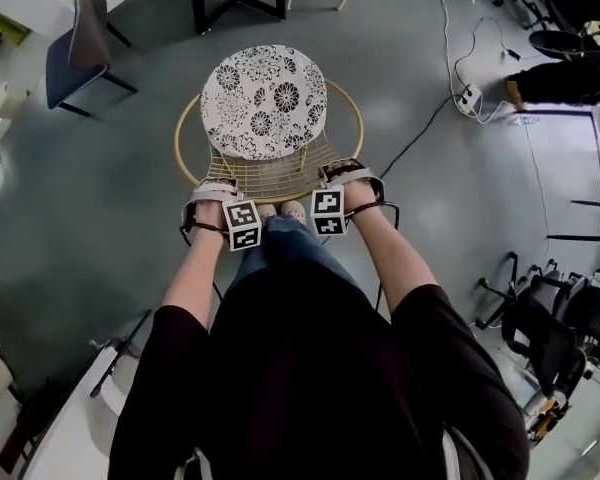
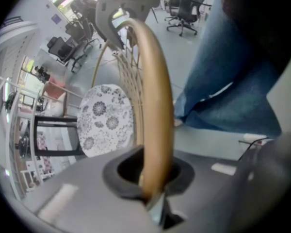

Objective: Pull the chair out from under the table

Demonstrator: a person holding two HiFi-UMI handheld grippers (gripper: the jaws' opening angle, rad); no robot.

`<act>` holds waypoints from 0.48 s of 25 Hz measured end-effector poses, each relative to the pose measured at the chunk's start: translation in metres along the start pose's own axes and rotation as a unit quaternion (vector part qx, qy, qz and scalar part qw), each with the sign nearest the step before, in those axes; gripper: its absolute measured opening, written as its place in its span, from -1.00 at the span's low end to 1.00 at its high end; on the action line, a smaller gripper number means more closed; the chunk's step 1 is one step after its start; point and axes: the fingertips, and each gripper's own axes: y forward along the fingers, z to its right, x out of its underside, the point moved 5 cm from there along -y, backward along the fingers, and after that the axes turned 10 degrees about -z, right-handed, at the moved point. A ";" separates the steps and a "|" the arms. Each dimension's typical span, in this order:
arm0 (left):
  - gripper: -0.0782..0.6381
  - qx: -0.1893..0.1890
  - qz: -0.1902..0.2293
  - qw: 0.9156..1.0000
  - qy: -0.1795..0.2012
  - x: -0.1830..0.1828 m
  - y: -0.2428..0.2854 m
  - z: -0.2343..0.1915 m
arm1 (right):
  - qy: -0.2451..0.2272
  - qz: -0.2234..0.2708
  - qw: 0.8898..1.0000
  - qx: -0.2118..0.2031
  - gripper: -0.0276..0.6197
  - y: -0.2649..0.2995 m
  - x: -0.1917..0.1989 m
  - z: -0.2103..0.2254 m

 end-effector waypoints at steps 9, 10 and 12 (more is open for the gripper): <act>-0.06 -0.017 0.027 0.999 -0.034 -0.003 -0.003 0.014 | 0.024 0.024 0.999 0.033 -0.45 -0.005 0.005 -0.010; -0.06 -0.023 0.030 0.998 -0.047 -0.004 -0.007 0.014 | 0.026 0.027 0.998 0.044 -0.45 -0.008 0.008 -0.012; -0.06 -0.032 0.034 0.996 -0.076 -0.007 -0.013 0.015 | 0.033 0.033 0.997 0.058 -0.45 -0.011 0.012 -0.018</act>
